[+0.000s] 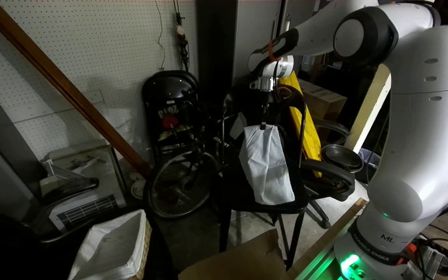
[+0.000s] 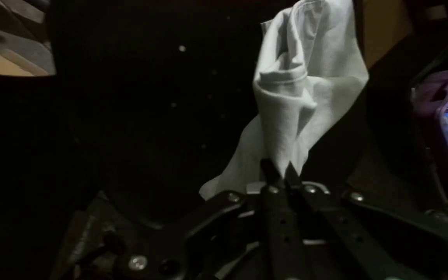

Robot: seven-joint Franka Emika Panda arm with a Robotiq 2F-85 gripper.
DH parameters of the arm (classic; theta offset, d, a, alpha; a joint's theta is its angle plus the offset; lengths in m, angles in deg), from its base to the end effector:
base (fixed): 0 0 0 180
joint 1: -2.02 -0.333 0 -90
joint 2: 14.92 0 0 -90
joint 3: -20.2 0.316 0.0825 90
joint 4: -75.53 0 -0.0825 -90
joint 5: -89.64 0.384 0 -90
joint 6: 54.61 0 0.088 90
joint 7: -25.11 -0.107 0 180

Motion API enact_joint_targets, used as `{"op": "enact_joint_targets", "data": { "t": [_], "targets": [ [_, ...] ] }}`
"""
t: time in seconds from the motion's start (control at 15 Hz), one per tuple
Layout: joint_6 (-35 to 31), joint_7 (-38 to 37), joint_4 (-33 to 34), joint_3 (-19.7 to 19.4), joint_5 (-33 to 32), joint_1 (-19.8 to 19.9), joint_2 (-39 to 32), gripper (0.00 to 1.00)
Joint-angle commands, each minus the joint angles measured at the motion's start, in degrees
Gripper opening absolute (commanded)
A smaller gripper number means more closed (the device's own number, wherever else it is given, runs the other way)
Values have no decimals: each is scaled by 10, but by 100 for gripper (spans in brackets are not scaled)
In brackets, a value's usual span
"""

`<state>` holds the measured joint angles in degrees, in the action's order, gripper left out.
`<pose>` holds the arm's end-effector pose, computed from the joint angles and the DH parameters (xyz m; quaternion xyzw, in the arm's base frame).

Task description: Put the white towel on the seat then fold the towel twice.

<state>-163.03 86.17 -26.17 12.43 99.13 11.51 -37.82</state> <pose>0.5946 -0.1660 0.3168 -0.9305 -0.3361 0.0770 0.1238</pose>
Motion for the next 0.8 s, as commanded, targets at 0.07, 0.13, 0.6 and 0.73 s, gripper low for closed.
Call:
{"op": "enact_joint_targets", "data": {
  "t": [0.07,0.13,0.6,0.73],
  "targets": [
    [-122,-96,-23,-1,-97,-6,-10,1],
    [-149,-117,-33,-2,-124,-10,-11,1],
    [-221,-184,-86,12,-201,-7,16,56],
    [-198,-194,-94,12,-207,-11,39,70]
  ]
}}
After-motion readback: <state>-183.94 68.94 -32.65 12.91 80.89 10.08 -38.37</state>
